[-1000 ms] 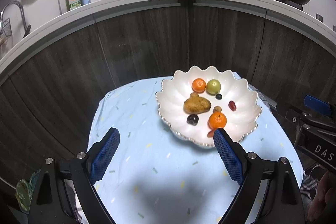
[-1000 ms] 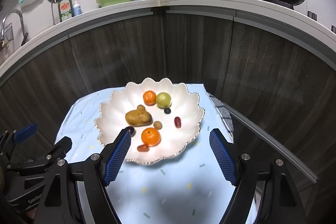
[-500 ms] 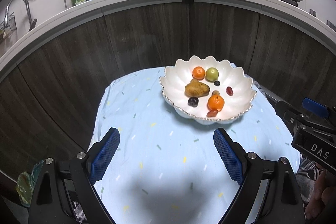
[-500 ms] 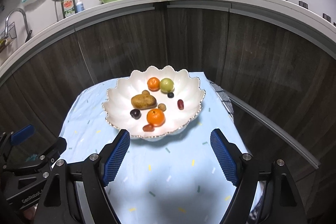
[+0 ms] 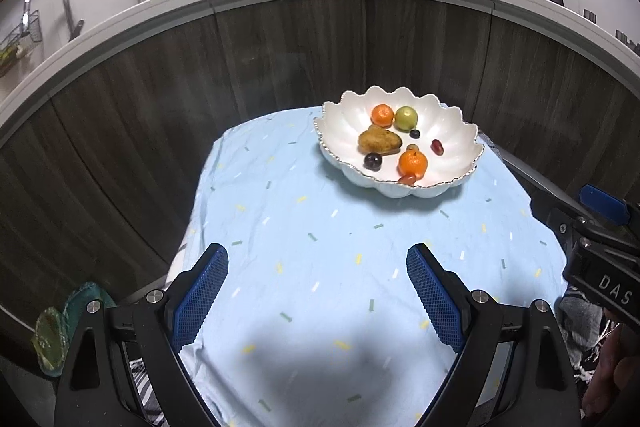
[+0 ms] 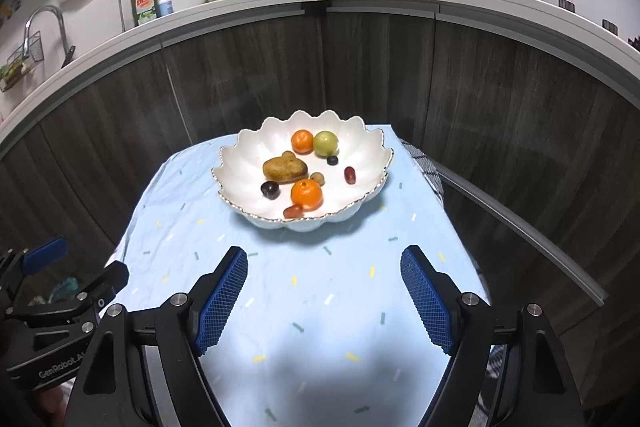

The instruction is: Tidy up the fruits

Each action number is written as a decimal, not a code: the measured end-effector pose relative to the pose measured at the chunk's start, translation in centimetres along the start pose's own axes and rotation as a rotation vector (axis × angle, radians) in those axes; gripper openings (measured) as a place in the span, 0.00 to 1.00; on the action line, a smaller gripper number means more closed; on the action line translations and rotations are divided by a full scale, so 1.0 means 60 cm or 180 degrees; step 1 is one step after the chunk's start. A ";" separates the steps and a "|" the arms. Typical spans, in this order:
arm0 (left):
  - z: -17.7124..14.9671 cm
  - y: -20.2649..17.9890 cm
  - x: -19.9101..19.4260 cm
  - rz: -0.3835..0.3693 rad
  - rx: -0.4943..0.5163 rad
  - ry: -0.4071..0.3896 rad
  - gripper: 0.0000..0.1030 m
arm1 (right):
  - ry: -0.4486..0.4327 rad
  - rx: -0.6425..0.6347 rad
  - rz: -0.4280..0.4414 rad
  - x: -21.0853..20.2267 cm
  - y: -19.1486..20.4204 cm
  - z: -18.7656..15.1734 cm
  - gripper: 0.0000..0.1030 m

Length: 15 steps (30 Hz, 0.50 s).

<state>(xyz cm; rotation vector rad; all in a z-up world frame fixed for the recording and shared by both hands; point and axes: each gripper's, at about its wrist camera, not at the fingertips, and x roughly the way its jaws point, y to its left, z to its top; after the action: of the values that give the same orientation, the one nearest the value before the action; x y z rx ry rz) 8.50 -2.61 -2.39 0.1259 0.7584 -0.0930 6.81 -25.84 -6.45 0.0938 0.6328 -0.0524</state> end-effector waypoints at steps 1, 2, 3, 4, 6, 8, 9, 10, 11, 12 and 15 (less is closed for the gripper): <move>-0.005 0.003 -0.003 0.0017 -0.0015 -0.0011 0.89 | -0.0015 0.0012 -0.0007 -0.003 0.000 -0.003 0.77; -0.010 0.006 -0.006 0.0027 -0.0035 -0.0012 0.89 | -0.0038 0.0024 -0.0012 -0.009 0.001 -0.007 0.77; -0.016 0.010 -0.009 0.0032 -0.0062 -0.0006 0.89 | -0.0063 0.0034 -0.0016 -0.015 0.002 -0.012 0.77; -0.024 0.014 -0.012 0.0039 -0.0087 0.0004 0.89 | -0.0084 0.0036 -0.0017 -0.019 0.003 -0.016 0.78; -0.033 0.018 -0.016 0.0049 -0.0091 0.0010 0.89 | -0.0126 0.0014 -0.0016 -0.030 0.008 -0.026 0.83; -0.042 0.020 -0.020 0.0045 -0.0077 0.0033 0.89 | -0.0140 -0.0006 -0.0007 -0.037 0.012 -0.032 0.84; -0.046 0.020 -0.022 0.0042 -0.0070 0.0049 0.89 | -0.0135 -0.0014 0.0007 -0.039 0.013 -0.035 0.84; -0.050 0.020 -0.023 0.0044 -0.0067 0.0059 0.89 | -0.0123 -0.0018 0.0013 -0.040 0.014 -0.037 0.84; -0.054 0.021 -0.025 0.0045 -0.0072 0.0063 0.89 | -0.0107 -0.0016 0.0020 -0.041 0.014 -0.039 0.85; -0.055 0.021 -0.027 0.0041 -0.0076 0.0064 0.89 | -0.0093 -0.0007 0.0031 -0.042 0.014 -0.040 0.84; -0.058 0.022 -0.036 0.0061 -0.0077 0.0025 0.90 | -0.0057 -0.0008 0.0050 -0.045 0.016 -0.046 0.85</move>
<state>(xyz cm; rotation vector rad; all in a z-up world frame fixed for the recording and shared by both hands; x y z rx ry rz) 4.76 -0.71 -3.32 0.1107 0.7659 -0.0652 3.08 -24.58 -6.97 0.0957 0.6141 -0.0374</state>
